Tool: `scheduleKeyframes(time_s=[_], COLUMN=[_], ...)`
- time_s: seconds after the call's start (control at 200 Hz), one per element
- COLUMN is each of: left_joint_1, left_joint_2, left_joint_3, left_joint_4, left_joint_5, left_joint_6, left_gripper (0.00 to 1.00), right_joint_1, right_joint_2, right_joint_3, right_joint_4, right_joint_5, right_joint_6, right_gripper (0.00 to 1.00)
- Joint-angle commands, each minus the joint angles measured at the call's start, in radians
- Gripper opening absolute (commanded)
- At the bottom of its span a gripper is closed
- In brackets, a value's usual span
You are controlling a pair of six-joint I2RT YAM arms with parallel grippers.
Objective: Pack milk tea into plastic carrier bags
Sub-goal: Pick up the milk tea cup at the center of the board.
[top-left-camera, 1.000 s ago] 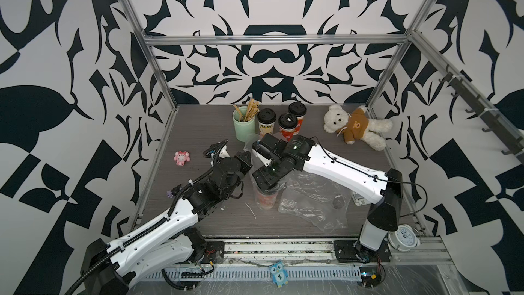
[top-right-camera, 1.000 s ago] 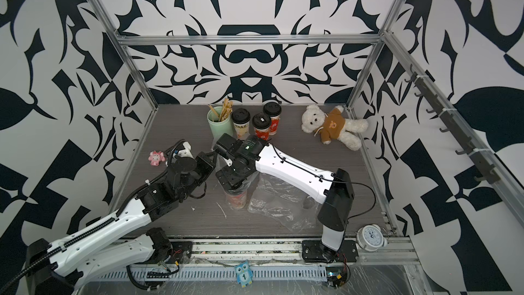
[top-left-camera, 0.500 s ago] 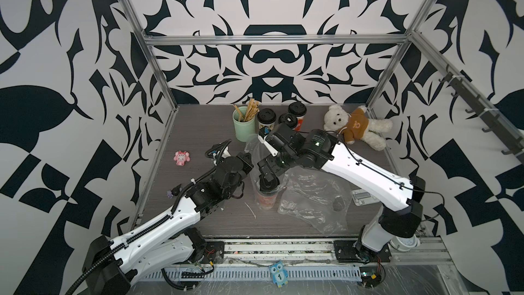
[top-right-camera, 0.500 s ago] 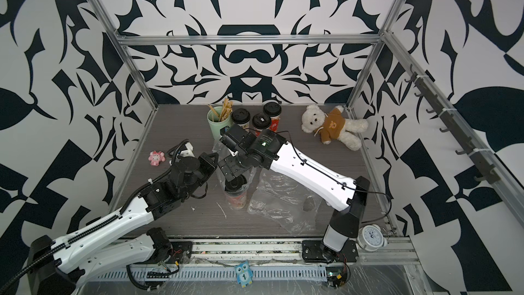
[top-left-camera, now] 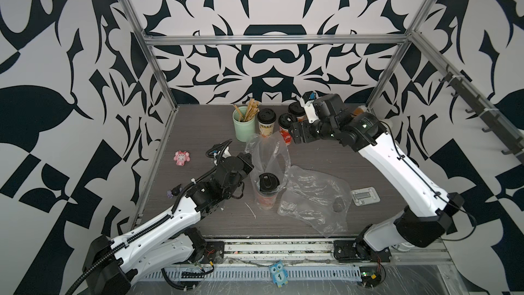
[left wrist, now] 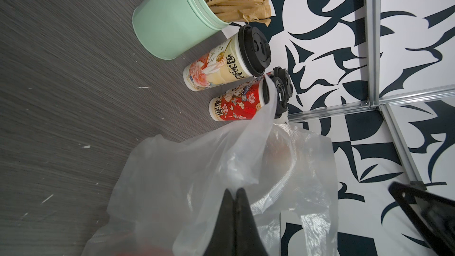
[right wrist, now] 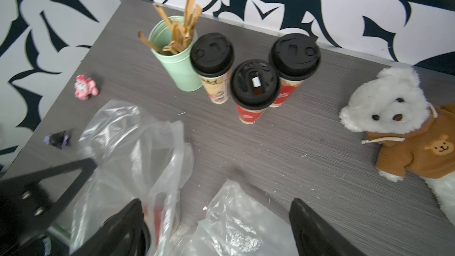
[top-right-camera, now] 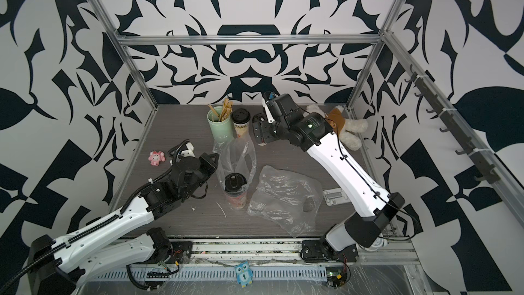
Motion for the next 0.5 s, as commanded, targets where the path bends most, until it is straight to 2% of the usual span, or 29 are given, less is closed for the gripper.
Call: scheduleKeyframes(time_s=[0.0, 0.305, 0.495], left_joint_1=[0.003, 0.003, 0.003], left_joint_2=[0.010, 0.019, 0.008], left_joint_3=[0.003, 0.010, 0.011], left_joint_4=[-0.011, -0.034, -0.063], left_joint_5=[-0.002, 0.001, -0.021], left_joint_6=[0.019, 0.038, 0.041], left_gripper=[0.00, 0.00, 0.00], right_joint_1=[-0.041, -0.130, -0.152], right_joint_2=[0.096, 0.388, 0.541], right_joint_3=[0.078, 0.356, 0.529], right_joint_4=[0.041, -0.055, -0.121], right_joint_5=[-0.027, -0.023, -0.068], right_joint_6=[-0.064, -0.126, -0.130], right_gripper=[0.96, 0.97, 0.96])
